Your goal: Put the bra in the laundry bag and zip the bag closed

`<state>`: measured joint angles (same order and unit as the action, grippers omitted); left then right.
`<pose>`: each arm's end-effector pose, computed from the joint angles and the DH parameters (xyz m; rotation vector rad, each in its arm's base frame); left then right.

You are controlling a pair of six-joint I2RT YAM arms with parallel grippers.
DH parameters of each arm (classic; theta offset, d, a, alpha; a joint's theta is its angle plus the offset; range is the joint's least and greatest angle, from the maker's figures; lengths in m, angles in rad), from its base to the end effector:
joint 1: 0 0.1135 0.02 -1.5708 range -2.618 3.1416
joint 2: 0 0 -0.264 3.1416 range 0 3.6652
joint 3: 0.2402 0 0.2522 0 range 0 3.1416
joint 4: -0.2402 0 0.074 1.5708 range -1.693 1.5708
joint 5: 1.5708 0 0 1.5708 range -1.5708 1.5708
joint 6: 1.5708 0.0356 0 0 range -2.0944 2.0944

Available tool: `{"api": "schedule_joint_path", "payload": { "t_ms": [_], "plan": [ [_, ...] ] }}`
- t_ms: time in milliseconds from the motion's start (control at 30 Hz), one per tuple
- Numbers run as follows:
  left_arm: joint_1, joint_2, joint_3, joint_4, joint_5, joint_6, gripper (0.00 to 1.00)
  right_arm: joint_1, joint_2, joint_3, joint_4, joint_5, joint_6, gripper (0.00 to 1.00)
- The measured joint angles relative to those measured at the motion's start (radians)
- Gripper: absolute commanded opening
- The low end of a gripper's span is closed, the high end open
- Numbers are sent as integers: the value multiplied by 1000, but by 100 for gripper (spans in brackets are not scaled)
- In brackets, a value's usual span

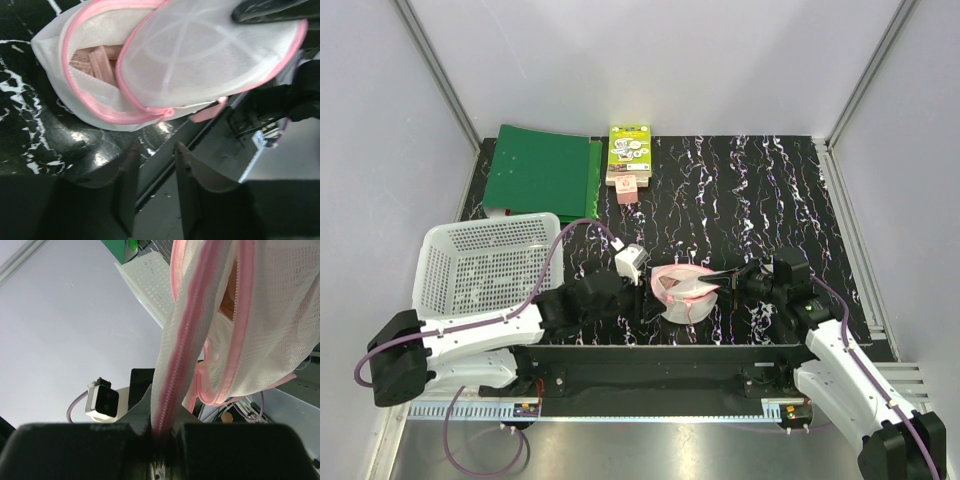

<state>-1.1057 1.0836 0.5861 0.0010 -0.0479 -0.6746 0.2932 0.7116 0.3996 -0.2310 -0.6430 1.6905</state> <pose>0.1077 -0.2107 0.2304 0.4475 2.1929 -1.0021 0.1464 0.0665 0.2149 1.2757 2.2656 1.6731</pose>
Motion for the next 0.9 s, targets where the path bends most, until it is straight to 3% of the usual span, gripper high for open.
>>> {"api": "schedule_joint_path", "payload": {
  "t_ms": [367, 900],
  "plan": [
    [11, 73, 10, 49, 30, -32, 50, 0, 9, 0, 0, 22, 24, 0],
    [54, 163, 69, 66, 75, -30, 35, 0, 1, 0, 0, 32, 47, 0]
  ]
}}
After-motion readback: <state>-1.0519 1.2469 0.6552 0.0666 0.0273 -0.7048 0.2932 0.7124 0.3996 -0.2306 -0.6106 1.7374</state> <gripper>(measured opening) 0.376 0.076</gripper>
